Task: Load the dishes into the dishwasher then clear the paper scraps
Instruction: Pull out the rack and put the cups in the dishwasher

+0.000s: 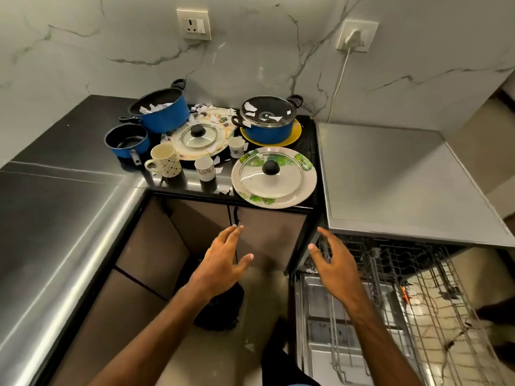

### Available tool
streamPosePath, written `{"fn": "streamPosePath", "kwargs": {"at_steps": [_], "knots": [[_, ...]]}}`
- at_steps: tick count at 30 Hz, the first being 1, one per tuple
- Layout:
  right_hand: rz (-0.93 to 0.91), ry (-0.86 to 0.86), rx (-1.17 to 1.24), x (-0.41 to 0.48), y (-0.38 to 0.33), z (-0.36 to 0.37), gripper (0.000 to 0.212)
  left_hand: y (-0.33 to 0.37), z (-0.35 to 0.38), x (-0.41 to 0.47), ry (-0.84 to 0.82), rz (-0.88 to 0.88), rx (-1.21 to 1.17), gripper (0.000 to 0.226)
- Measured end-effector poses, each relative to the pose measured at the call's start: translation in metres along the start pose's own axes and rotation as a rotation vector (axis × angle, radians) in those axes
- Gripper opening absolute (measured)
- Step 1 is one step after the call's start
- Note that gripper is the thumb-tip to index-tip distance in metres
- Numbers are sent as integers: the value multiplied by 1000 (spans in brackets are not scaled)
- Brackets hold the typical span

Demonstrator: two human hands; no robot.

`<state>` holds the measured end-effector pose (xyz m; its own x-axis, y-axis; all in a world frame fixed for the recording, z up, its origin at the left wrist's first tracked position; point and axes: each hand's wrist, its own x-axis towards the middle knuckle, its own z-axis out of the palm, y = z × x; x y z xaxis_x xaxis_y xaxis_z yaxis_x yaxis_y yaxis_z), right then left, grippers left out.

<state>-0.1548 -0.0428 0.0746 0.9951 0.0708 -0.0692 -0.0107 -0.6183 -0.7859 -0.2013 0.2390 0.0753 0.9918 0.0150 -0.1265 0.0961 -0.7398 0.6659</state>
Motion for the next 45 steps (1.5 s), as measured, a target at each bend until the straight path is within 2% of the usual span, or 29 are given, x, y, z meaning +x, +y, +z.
{"fn": "streamPosePath", "kwargs": {"at_steps": [14, 22, 28, 34, 41, 45], "knots": [[-70, -169, 113, 161, -31, 14, 54, 11, -25, 146, 87, -138, 2, 80], [-75, -225, 154, 191, -58, 39, 53, -11, -41, 169, 99, -243, -7, 79], [-69, -212, 135, 211, -83, 67, 52, -45, -79, 192, 200, -272, 7, 74], [-71, -193, 98, 231, -105, 89, 50, -63, -115, 220, 363, -293, 163, 73], [-85, -211, 127, 246, -136, 124, 51, -114, -155, 251, 327, -366, 349, 80], [-75, -194, 141, 248, -147, 135, 49, -136, -166, 258, 332, -387, 490, 68]]}}
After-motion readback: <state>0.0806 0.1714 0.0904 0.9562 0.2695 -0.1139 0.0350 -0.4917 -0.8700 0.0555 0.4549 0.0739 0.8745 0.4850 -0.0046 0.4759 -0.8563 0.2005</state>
